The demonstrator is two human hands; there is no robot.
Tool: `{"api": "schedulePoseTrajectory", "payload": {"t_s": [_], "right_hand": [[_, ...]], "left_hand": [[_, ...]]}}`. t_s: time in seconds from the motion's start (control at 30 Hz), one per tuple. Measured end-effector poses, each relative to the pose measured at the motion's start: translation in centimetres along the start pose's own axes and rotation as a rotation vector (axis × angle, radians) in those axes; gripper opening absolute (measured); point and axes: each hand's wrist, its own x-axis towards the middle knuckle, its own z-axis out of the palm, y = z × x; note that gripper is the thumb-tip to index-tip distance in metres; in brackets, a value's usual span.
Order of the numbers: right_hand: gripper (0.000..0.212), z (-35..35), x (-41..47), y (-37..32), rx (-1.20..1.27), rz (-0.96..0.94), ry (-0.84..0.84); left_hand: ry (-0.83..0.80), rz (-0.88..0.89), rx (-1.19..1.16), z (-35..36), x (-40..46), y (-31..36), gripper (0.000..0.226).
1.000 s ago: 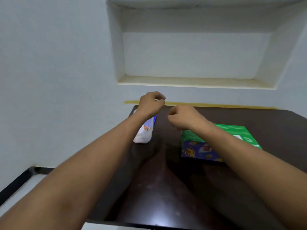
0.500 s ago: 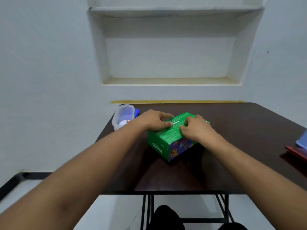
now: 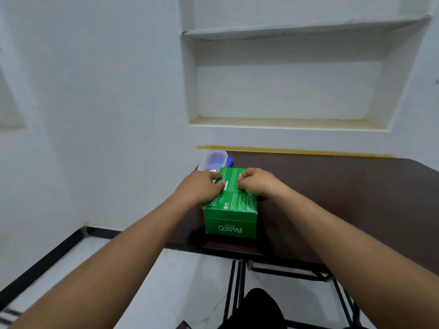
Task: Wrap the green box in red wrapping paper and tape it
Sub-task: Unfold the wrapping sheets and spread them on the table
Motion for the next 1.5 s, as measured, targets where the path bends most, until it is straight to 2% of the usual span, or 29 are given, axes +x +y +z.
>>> {"api": "schedulePoseTrajectory", "payload": {"t_s": [0.1,0.17,0.23,0.33,0.4,0.5,0.67,0.8,0.9,1.03,1.2,1.37,1.43,1.5], "right_hand": [[0.007,0.2,0.1,0.0,0.063,-0.006,0.005],[0.017,0.0,0.0,0.5,0.135,-0.010,0.011],[0.026,-0.7,-0.4,1.2,0.147,-0.031,0.051],[0.030,-2.8,-1.5,3.0,0.140,-0.035,0.178],[0.030,-4.7,-2.7,4.7,0.147,-0.023,0.261],[0.026,-7.6,-4.9,8.3,0.134,-0.011,0.321],[0.018,-12.7,-8.8,15.6,0.058,0.095,0.437],[0.019,-16.5,-11.6,21.3,-0.051,0.160,0.534],[0.020,-18.7,-13.3,25.4,-0.144,0.220,0.603],[0.024,-21.0,-15.4,29.5,-0.252,0.265,0.650],[0.031,-23.7,-17.0,34.0,-0.398,0.346,0.650],[0.027,-25.1,-18.3,35.8,-0.529,0.282,0.703],[0.044,-25.7,-18.5,36.0,-0.700,0.302,0.663],[0.076,-26.4,-18.3,36.4,-0.770,0.401,0.620]], "left_hand": [[0.020,-0.039,0.004,0.0,0.2,-0.2,0.044],[0.062,-0.019,0.043,-0.2,0.3,0.5,0.043],[0.126,0.051,0.085,-0.3,0.6,1.7,0.041],[0.152,0.180,-0.065,0.0,1.9,4.4,0.030],[0.047,0.244,-0.200,0.4,3.0,7.0,0.024],[-0.128,0.367,-0.267,1.6,4.5,12.2,0.023],[-0.318,0.574,-0.216,5.6,7.1,22.8,0.024],[-0.390,0.724,-0.108,9.5,7.9,32.0,0.026],[-0.444,0.746,-0.089,12.9,8.0,37.9,0.025],[-0.558,0.705,-0.028,17.4,7.0,44.2,0.055],[-0.605,0.654,0.055,20.0,5.7,49.7,0.043],[-0.673,0.600,0.171,19.8,5.4,52.0,0.048],[-0.714,0.597,0.152,19.8,5.3,52.2,0.052],[-0.751,0.561,0.109,20.2,5.4,52.3,0.055]]}}
